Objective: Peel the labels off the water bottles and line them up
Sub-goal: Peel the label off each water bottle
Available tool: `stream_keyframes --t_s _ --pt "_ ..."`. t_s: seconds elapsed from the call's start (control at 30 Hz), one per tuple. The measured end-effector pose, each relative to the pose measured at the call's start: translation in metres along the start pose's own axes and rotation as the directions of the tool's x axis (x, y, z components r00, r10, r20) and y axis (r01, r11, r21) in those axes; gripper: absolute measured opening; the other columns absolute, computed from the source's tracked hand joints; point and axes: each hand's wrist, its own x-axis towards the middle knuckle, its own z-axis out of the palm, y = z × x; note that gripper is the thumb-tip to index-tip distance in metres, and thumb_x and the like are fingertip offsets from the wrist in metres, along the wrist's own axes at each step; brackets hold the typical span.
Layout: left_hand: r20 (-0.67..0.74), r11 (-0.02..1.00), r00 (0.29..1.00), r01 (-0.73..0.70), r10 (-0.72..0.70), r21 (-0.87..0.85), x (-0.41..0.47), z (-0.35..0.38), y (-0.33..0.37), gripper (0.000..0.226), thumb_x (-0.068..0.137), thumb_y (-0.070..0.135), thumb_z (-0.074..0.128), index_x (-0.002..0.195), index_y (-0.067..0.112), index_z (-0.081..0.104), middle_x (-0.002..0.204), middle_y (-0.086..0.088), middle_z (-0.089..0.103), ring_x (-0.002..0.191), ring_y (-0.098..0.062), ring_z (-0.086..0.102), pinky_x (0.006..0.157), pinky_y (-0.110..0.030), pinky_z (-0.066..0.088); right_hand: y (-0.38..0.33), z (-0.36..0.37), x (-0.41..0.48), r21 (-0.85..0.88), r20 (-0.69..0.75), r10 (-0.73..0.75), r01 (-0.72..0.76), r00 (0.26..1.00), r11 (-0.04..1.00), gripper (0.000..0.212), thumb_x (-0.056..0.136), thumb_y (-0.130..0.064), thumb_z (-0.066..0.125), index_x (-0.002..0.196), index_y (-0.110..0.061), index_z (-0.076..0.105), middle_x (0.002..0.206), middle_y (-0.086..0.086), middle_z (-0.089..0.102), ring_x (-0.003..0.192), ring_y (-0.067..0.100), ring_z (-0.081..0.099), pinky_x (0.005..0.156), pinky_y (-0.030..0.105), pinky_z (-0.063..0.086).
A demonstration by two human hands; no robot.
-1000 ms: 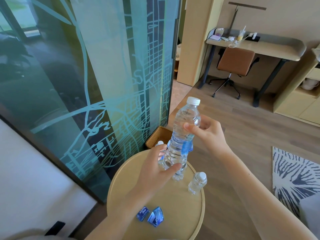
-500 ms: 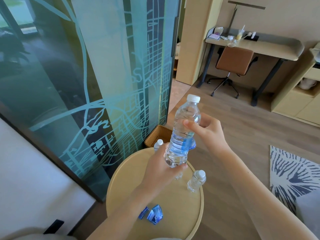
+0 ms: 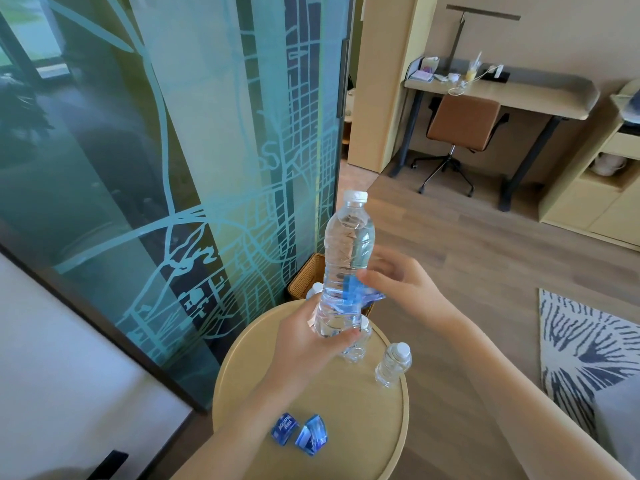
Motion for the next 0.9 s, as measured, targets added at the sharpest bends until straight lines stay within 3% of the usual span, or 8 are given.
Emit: stream_keyframes --t_s 0.2,0.33,0.4,0.5,0.6,0.7,0.9 --pt "0.002 1.000 1.000 0.009 -0.009 0.029 -0.001 -0.005 -0.004 0.038 0.075 0.022 0.083 0.106 0.041 0.072 0.095 0.014 0.078 0.090 -0.003 0.072 0.075 -0.016 0.056 0.007 -0.001 -0.008 -0.260 -0.143 -0.080 0.040 0.986 0.965 0.006 0.086 -0.019 0.079 0.090 -0.023 0.077 0.090 -0.014 0.076 0.087 0.002 0.069 0.078 0.013 0.049" --pt "-0.003 0.999 1.000 0.021 -0.020 0.041 0.000 -0.005 -0.005 0.035 0.076 0.021 0.082 0.106 0.037 0.072 0.095 0.013 0.078 0.093 -0.004 0.072 0.081 -0.023 0.056 0.006 0.002 -0.012 -0.380 -0.187 -0.190 0.108 0.964 0.919 0.028 0.084 -0.010 0.079 0.074 -0.035 0.071 0.075 -0.025 0.070 0.076 -0.004 0.064 0.072 0.006 0.043" --pt "-0.015 0.999 1.000 0.025 -0.024 0.048 0.002 -0.004 -0.005 0.033 0.076 0.022 0.082 0.103 0.037 0.073 0.093 0.014 0.078 0.093 -0.004 0.071 0.080 -0.022 0.054 0.006 0.004 -0.013 -0.423 -0.207 -0.225 0.121 0.952 0.898 0.032 0.083 -0.009 0.079 0.073 -0.038 0.070 0.076 -0.026 0.070 0.075 0.002 0.064 0.068 0.010 0.045" --pt "-0.036 0.998 0.999 0.021 -0.019 0.061 0.004 -0.002 -0.004 0.030 0.076 0.023 0.083 0.100 0.038 0.073 0.088 0.016 0.077 0.086 0.000 0.071 0.070 -0.010 0.049 0.007 0.006 -0.013 -0.459 -0.232 -0.252 0.123 0.939 0.880 0.024 0.083 -0.009 0.078 0.074 -0.032 0.074 0.080 -0.025 0.071 0.078 0.008 0.065 0.070 0.019 0.049" --pt "-0.030 0.998 0.999 0.014 -0.012 0.054 0.006 -0.002 -0.004 0.032 0.076 0.024 0.082 0.102 0.039 0.072 0.090 0.017 0.077 0.087 0.001 0.071 0.071 -0.008 0.049 0.008 0.008 -0.014 -0.454 -0.219 -0.285 0.161 0.933 0.876 0.015 0.083 -0.005 0.077 0.078 -0.019 0.077 0.080 -0.021 0.072 0.075 0.002 0.066 0.069 0.009 0.046" --pt "-0.037 0.998 0.999 0.006 -0.003 0.062 0.006 -0.002 -0.005 0.033 0.075 0.026 0.081 0.103 0.041 0.073 0.091 0.018 0.077 0.088 0.002 0.070 0.072 -0.007 0.049 0.009 0.009 -0.016 -0.451 -0.216 -0.292 0.170 0.932 0.876 0.013 0.083 -0.003 0.076 0.078 -0.015 0.078 0.079 -0.016 0.071 0.067 0.000 0.061 0.064 0.009 0.046" --pt "-0.071 0.998 0.997 0.020 -0.015 0.067 0.006 0.001 -0.007 0.030 0.075 0.023 0.083 0.095 0.042 0.072 0.085 0.025 0.073 0.082 0.006 0.068 0.065 -0.003 0.045 0.010 0.014 -0.018 -0.513 -0.202 -0.347 0.203 0.916 0.834 0.019 0.081 -0.002 0.078 0.075 -0.020 0.076 0.075 -0.031 0.067 0.070 -0.004 0.064 0.065 0.003 0.042"
